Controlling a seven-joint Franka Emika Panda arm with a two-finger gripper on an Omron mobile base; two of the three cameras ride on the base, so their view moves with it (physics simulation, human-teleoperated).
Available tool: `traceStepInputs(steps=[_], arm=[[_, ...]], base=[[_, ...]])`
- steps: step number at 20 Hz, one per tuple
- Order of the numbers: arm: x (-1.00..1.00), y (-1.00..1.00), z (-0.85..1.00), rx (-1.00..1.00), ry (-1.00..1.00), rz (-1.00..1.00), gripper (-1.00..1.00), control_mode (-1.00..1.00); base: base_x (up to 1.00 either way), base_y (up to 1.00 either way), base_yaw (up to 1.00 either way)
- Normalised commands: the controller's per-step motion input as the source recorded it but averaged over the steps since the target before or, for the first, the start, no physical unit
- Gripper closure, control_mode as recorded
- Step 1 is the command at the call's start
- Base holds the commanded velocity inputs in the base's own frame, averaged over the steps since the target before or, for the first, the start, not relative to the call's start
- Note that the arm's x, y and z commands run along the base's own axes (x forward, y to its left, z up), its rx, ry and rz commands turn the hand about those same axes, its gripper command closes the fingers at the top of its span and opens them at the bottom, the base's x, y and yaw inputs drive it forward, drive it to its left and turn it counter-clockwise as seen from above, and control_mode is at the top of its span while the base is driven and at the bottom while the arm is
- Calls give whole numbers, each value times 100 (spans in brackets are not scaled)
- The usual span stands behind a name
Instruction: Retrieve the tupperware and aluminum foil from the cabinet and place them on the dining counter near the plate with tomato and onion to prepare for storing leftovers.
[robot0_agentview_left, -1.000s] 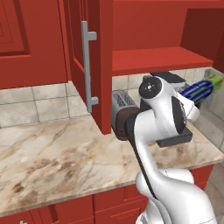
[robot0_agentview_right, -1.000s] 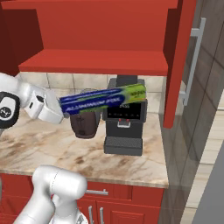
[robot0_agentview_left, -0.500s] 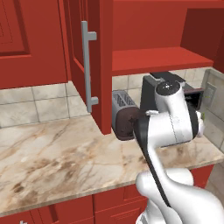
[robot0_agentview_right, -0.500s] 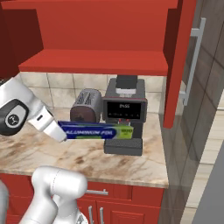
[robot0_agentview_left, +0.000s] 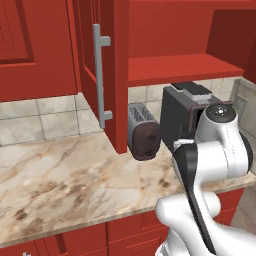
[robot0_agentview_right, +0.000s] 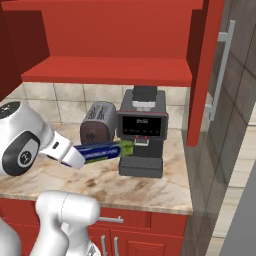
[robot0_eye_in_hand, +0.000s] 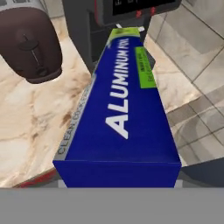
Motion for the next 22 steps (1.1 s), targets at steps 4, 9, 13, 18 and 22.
traceStepInputs(steps=[4,9,13,18,22], arm=[[-27,-5,0,1,0,29,100,-100],[-7,-1,0,0,0,6,100,100],[0,0,0,0,0,0,100,100],[0,0,0,0,0,0,100,100],[0,0,0,0,0,0,100,100]], base=[[0,0,0],[-45,0,19],[-93,2,20],[-87,42,29],[-12,92,58]])
